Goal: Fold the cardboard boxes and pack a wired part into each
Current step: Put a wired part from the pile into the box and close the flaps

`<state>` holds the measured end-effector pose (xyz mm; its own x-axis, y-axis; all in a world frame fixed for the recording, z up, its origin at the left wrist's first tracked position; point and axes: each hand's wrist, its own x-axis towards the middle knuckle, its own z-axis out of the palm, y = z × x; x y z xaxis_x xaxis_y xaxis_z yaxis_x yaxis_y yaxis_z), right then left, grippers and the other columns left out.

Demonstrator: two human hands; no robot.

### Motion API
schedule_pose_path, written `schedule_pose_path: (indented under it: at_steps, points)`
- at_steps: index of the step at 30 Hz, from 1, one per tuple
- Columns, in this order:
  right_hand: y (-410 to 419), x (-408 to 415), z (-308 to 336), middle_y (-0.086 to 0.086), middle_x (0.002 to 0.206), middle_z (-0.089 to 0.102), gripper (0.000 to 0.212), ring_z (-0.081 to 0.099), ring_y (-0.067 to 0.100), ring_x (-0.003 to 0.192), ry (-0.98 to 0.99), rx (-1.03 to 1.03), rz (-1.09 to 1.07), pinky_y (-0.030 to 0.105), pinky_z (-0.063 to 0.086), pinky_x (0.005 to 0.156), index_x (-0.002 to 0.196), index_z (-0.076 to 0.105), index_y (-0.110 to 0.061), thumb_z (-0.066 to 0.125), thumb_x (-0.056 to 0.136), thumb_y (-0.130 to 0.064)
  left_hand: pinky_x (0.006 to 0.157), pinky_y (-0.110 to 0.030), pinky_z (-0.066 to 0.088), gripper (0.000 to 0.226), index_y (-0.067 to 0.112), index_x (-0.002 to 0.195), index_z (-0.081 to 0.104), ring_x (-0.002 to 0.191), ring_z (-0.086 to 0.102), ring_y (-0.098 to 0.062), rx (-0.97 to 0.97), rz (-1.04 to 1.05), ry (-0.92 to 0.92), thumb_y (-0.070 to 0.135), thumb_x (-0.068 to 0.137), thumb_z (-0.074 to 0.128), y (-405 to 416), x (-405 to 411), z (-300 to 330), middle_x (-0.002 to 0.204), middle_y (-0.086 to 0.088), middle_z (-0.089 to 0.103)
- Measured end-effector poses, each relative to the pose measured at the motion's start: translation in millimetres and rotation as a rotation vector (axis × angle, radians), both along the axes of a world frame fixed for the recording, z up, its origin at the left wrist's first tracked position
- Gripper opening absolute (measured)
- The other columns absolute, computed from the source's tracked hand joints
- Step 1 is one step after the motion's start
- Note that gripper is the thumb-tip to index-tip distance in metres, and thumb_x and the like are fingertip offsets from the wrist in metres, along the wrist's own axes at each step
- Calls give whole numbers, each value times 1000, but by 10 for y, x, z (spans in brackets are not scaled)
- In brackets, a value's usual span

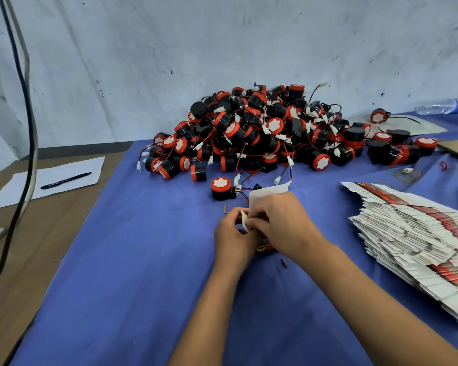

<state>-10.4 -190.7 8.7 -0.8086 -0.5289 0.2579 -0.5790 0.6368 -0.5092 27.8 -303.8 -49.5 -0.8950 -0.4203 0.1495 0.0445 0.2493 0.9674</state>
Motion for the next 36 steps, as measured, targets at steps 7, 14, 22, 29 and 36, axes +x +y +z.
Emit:
schedule_pose_path:
  at_steps: [7, 14, 22, 29, 36]
  points:
    - [42, -72, -7, 7, 83, 69, 19, 64, 25, 79, 92, 202, -43, 43, 56, 72, 80, 74, -13, 59, 92, -13, 81, -38, 64, 50, 29, 116, 68, 85, 72, -20, 108, -341, -81, 3, 77, 87, -208, 60, 10, 102, 5, 76]
    - [298, -74, -309, -16, 124, 51, 29, 39, 15, 115, 369, 316, 188, 32, 35, 96, 99, 75, -30, 47, 105, -36, 85, -45, 64, 56, 32, 121, 68, 85, 68, -32, 78, -333, -43, 5, 76, 89, -238, 58, -3, 114, 10, 74]
    - [437, -170, -304, -11, 117, 61, 19, 50, 13, 108, 357, -388, -174, 32, 38, 92, 109, 72, -28, 58, 98, -23, 84, -37, 63, 55, 27, 120, 69, 82, 68, -21, 68, -282, -83, 1, 76, 88, -323, 64, 4, 112, 9, 75]
    - [395, -307, -547, -2, 90, 75, 10, 66, 8, 60, -725, -645, -137, 20, 44, 46, 105, 74, -24, 69, 97, -22, 84, -32, 60, 58, 19, 130, 66, 105, 72, -31, 255, -396, -95, -3, 79, 82, -418, 80, -15, 125, 0, 73]
    - [368, -271, -692, -4, 105, 76, 35, 73, 28, 84, -472, -811, 61, 34, 61, 74, 117, 70, -34, 61, 99, -4, 57, -22, 49, 15, 29, 105, 79, 78, 62, -15, 450, -235, -138, 17, 96, 72, -311, 23, -19, 95, 3, 77]
